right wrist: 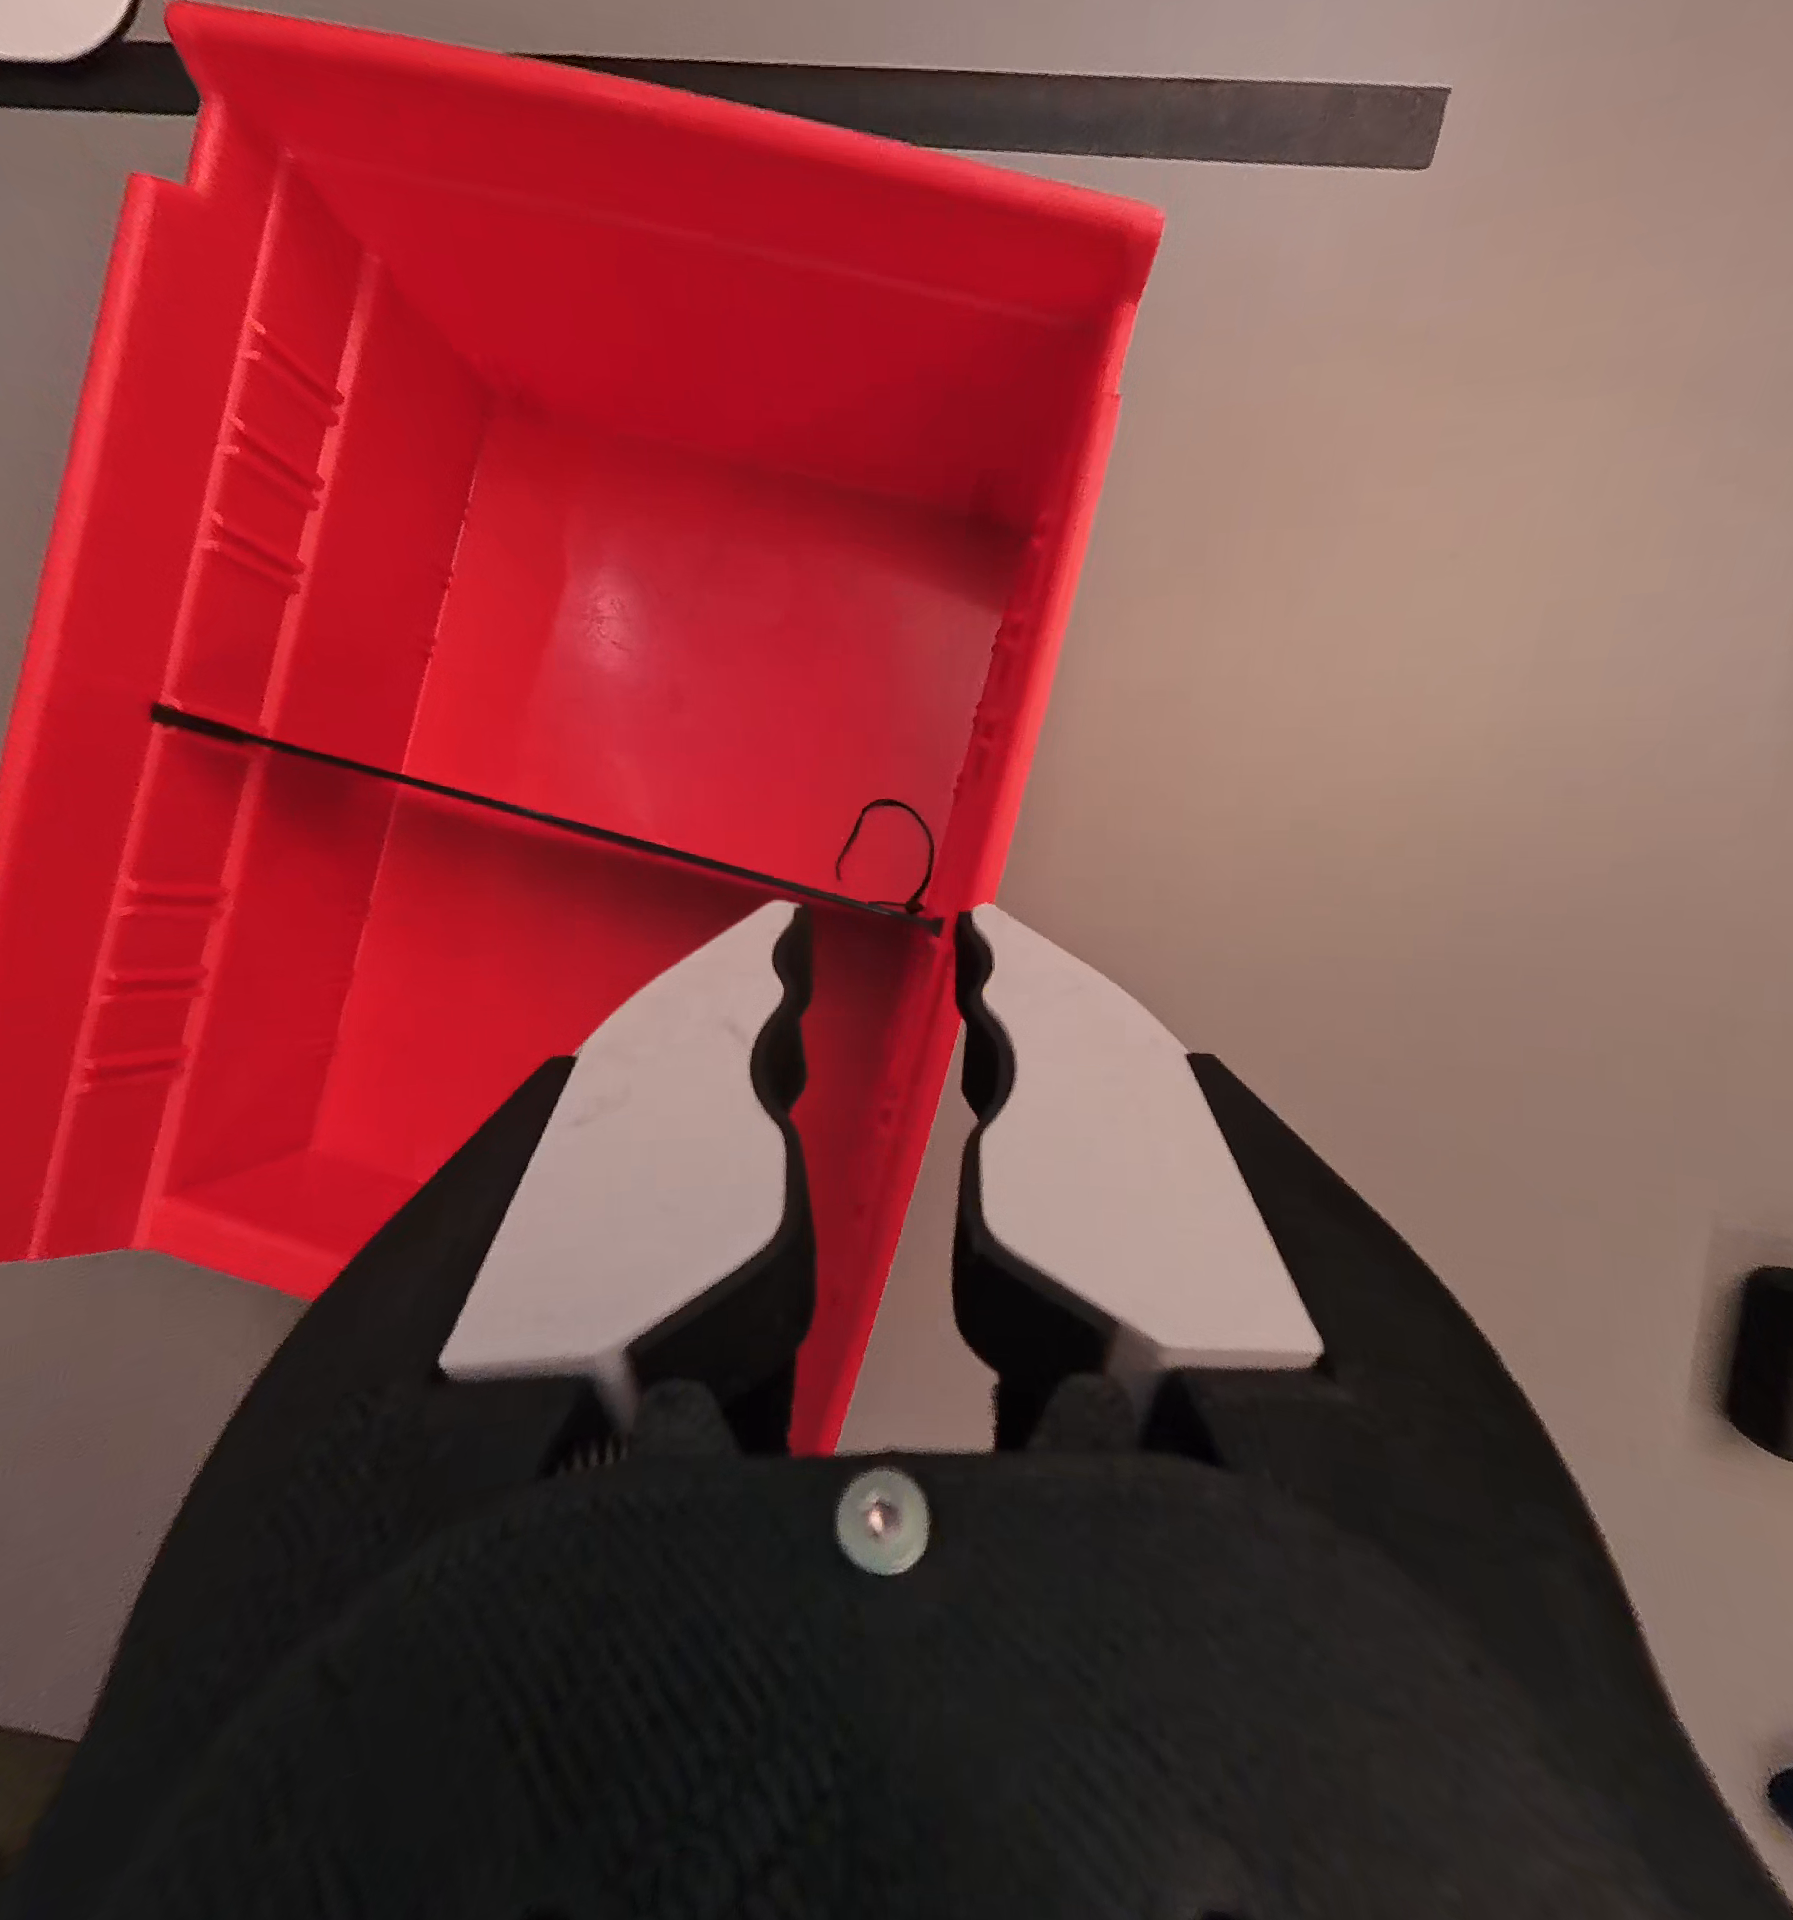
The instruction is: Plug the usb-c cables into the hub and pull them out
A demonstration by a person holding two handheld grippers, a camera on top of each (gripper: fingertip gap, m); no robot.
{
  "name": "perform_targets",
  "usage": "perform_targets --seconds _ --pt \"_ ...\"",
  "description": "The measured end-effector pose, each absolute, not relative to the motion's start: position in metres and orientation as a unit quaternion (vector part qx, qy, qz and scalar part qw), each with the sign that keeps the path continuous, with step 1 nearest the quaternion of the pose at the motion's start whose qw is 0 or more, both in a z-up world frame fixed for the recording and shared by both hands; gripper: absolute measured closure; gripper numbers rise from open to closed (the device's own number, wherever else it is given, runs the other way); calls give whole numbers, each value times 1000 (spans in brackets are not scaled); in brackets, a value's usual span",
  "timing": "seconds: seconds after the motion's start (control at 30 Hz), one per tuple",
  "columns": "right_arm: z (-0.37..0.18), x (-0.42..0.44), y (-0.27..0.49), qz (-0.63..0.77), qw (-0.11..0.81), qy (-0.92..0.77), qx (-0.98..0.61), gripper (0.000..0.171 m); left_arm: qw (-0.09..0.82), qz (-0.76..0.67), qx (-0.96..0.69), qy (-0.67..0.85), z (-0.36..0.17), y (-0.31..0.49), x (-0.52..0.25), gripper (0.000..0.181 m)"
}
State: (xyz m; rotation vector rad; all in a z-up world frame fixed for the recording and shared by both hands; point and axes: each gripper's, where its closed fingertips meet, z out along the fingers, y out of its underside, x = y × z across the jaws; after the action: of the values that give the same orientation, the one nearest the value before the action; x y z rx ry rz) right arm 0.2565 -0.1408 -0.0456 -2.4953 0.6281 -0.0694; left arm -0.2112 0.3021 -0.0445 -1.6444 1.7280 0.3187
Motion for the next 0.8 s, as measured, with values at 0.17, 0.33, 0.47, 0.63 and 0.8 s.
perform_targets --seconds 0.17,0.33,0.47,0.63,0.8 --pt "-41 256 -139 -25 291 234 -928 145 407 48 -643 647 -12 288 -204 140" --pt "-44 253 -138 -24 283 228 -931 144 401 -95 -619 668 -14 260 -167 118" --pt "-45 251 -138 -25 279 223 -934 145 370 -135 -608 689 -36 260 -160 117" --pt "-45 250 -136 -25 277 221 -935 145 367 -157 -615 680 -46 273 -157 117" --pt "-50 247 -133 -29 262 210 -942 145 360 -165 -601 694 -47 275 -157 116"
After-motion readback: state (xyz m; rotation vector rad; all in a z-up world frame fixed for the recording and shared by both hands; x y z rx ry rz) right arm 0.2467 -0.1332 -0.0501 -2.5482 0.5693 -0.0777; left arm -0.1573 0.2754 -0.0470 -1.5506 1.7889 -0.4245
